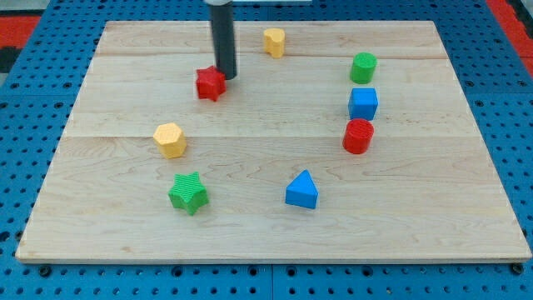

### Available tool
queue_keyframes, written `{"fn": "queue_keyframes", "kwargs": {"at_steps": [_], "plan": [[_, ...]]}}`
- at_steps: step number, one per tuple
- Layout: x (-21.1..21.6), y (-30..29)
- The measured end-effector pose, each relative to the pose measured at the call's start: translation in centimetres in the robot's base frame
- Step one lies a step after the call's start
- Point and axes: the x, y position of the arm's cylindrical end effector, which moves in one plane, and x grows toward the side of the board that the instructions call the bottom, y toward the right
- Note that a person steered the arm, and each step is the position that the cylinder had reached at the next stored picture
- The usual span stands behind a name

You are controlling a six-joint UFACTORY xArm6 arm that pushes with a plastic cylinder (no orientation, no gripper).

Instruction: Place the yellow heart diagonal to yellow heart

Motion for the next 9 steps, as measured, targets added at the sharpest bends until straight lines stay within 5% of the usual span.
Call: {"fn": "queue_keyframes", "kwargs": {"at_steps": [1, 2, 4, 5, 8, 9], "plan": [[0.5, -3.7], [0.2, 0.5], [-7.1, 17.9], [-11.8, 18.6], [-7.4, 8.1], [-11.0, 7.1]]}}
